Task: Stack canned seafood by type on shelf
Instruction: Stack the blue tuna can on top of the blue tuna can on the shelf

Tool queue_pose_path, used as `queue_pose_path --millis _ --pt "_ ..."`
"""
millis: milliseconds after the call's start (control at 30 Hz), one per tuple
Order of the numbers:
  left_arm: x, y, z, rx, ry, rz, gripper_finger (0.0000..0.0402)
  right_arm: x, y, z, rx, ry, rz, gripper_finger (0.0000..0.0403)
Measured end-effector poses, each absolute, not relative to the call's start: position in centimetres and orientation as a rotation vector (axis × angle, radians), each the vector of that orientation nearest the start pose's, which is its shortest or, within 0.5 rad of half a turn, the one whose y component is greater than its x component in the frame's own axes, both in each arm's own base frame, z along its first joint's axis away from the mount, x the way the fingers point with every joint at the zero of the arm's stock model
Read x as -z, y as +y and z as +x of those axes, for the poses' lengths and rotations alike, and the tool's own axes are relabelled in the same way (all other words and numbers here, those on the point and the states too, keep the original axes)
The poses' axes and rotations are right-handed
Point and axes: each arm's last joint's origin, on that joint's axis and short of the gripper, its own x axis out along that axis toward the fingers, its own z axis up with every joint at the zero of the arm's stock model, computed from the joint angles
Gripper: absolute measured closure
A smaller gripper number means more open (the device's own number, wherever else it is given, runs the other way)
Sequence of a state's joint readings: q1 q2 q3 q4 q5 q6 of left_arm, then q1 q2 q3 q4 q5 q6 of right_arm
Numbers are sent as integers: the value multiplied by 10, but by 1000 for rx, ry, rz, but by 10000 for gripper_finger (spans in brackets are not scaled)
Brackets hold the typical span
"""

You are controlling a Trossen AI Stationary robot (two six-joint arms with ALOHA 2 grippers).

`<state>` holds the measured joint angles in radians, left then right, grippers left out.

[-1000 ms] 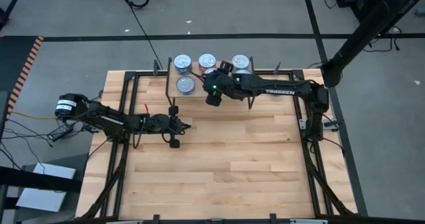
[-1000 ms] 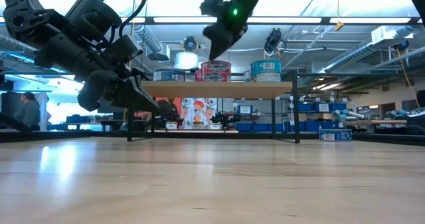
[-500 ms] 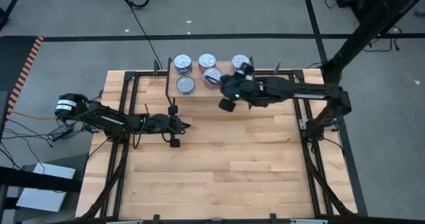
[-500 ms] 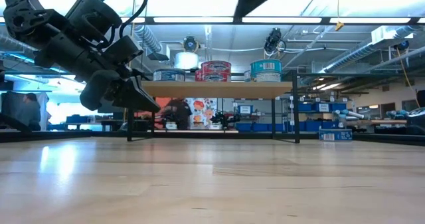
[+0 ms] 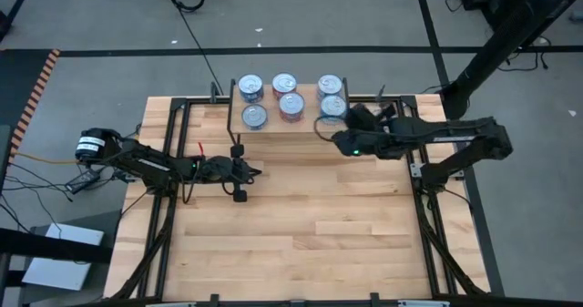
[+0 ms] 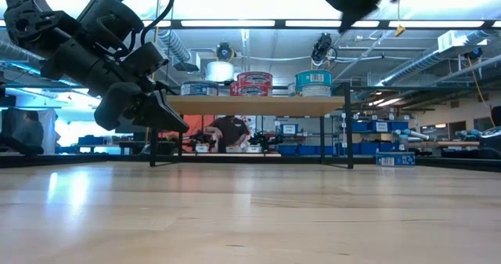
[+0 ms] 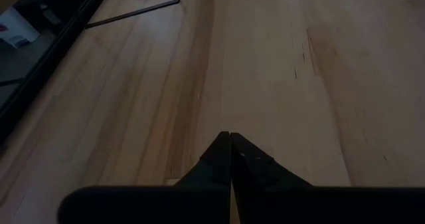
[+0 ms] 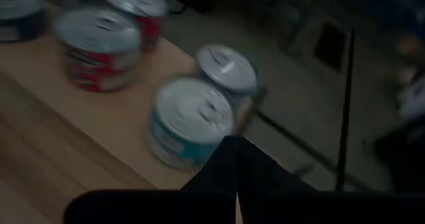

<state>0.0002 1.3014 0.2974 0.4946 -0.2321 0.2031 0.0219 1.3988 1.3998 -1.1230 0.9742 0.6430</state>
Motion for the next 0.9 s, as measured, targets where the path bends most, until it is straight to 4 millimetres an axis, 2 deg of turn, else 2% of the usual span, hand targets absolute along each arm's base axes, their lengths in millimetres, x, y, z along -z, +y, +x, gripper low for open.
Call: queue_pose_path --millis 233,400,567,900 --pt "-137 7 216 -177 528 252 396 -313 -35 196 1239 611 258 400" --pt "-137 7 216 -177 528 251 396 -289 -46 165 1286 559 386 401" --pt "-137 7 216 -177 527 251 396 -263 -56 146 1313 516 459 402" --pt "-137 7 216 -181 523 239 396 -218 -68 128 1373 360 558 402"
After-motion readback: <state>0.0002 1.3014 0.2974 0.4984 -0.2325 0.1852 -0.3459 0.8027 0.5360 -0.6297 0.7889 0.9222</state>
